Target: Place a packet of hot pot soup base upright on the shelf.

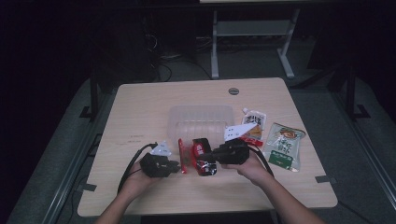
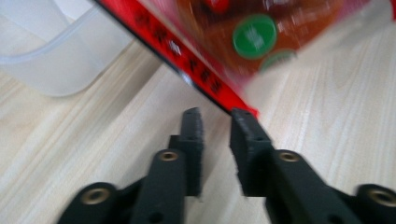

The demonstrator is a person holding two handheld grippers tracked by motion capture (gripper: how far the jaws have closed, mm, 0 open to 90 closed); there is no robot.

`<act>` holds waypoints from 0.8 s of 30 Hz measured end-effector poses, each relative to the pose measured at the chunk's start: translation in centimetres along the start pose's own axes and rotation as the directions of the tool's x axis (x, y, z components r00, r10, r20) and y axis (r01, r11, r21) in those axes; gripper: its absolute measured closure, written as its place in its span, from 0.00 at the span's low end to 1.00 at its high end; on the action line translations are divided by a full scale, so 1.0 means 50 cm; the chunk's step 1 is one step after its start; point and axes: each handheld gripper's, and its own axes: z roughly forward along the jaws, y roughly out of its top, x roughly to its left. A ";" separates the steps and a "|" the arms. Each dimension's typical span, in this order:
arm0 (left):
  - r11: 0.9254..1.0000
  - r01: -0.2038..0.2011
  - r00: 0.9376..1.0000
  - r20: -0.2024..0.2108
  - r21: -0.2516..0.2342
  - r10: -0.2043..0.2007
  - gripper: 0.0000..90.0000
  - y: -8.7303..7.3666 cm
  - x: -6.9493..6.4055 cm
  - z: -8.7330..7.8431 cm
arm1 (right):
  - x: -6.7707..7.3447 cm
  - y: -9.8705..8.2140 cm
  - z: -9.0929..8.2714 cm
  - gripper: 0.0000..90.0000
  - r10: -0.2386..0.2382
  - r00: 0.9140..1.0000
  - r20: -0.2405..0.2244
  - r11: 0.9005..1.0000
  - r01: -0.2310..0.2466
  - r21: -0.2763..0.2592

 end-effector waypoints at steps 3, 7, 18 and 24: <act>1.000 0.012 1.000 -0.003 0.011 -0.012 0.68 -0.007 -0.001 -0.004 | -0.002 0.005 -0.010 1.00 -0.006 1.000 0.016 1.000 0.006 -0.007; 0.999 0.039 0.999 -0.015 -0.004 -0.039 0.56 -0.011 -0.002 -0.015 | -0.004 0.014 -0.023 1.00 -0.007 0.999 0.032 1.000 0.007 -0.021; 0.998 0.058 0.998 -0.025 -0.005 -0.058 0.42 -0.016 0.002 -0.022 | -0.014 0.055 -0.045 1.00 -0.021 0.997 0.069 0.997 0.026 -0.070; 0.999 0.051 0.999 -0.019 0.000 -0.051 0.39 -0.018 0.002 -0.024 | -0.024 0.079 -0.050 1.00 -0.025 0.996 0.088 0.995 0.034 -0.099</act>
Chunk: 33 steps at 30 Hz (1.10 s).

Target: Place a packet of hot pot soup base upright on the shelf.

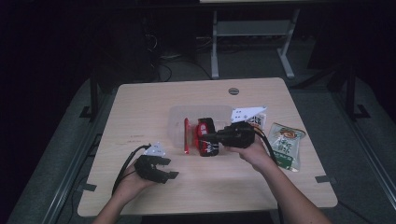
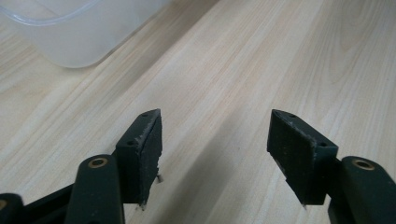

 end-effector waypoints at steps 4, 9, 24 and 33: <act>1.000 0.008 1.000 -0.004 -0.011 -0.008 0.36 0.000 0.001 0.000 | -0.020 0.023 0.005 1.00 -0.006 1.000 0.025 1.000 0.007 -0.016; 1.000 0.006 1.000 0.000 -0.003 -0.006 0.35 -0.002 0.002 0.003 | -0.039 0.040 0.014 1.00 0.005 0.999 0.040 1.000 -0.004 -0.024; 1.000 -0.018 1.000 0.024 0.020 0.018 0.34 -0.002 -0.006 0.013 | -0.082 0.042 0.069 1.00 0.048 0.996 0.081 0.999 -0.049 0.009; 0.999 -0.026 0.999 0.026 0.024 0.025 0.34 -0.008 -0.006 0.011 | -0.095 0.037 0.096 1.00 0.062 0.995 0.083 0.998 -0.063 0.014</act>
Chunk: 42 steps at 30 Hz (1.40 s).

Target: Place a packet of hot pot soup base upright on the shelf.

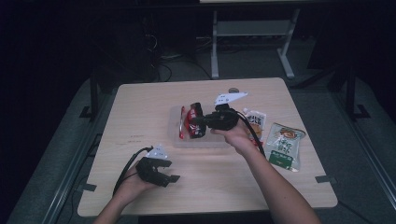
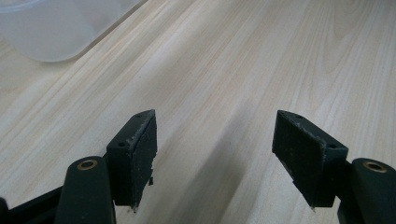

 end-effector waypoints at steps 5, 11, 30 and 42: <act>1.000 0.004 1.000 0.003 0.000 -0.004 0.34 -0.001 -0.002 0.001 | -0.003 -0.002 0.014 1.00 -0.011 1.000 0.010 1.000 0.011 0.028; 1.000 0.008 1.000 0.006 -0.003 -0.008 0.34 -0.002 -0.005 0.003 | -0.013 -0.006 0.042 1.00 -0.002 1.000 0.019 0.999 0.001 0.051; 1.000 -0.003 1.000 0.010 0.007 0.003 0.34 -0.004 -0.002 0.003 | -0.019 -0.005 0.087 0.93 0.013 0.999 0.044 0.995 -0.017 0.099; 1.000 0.007 1.000 0.007 0.011 -0.007 0.34 -0.006 -0.001 0.005 | -0.008 0.010 0.053 0.47 0.013 0.997 0.071 0.993 -0.022 0.115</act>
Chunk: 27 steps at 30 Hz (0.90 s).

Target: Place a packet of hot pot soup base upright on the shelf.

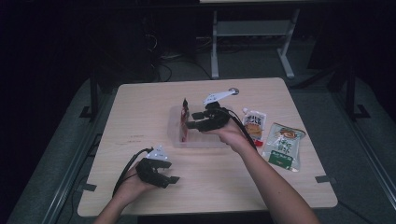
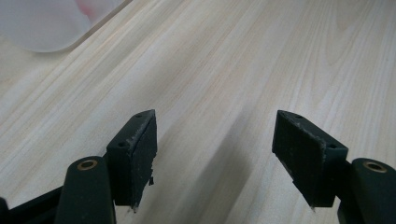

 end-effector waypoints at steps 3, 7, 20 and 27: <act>1.000 0.000 1.000 0.000 -0.004 0.000 0.34 0.000 0.000 0.000 | 0.007 -0.003 -0.011 0.40 -0.021 0.999 0.024 0.999 0.021 0.024; 1.000 -0.001 1.000 0.002 -0.010 0.001 0.34 -0.001 0.002 -0.001 | 0.017 -0.010 -0.028 0.35 -0.052 0.998 0.043 0.997 0.050 0.050; 0.999 0.026 1.000 0.007 -0.020 -0.025 0.33 -0.003 0.003 -0.006 | 0.045 -0.062 -0.076 0.35 -0.101 0.994 0.043 0.990 0.096 0.103; 1.000 0.009 1.000 0.001 -0.027 -0.009 0.33 -0.001 -0.006 -0.012 | 0.059 -0.114 -0.116 0.35 -0.109 0.992 0.065 0.985 0.099 0.141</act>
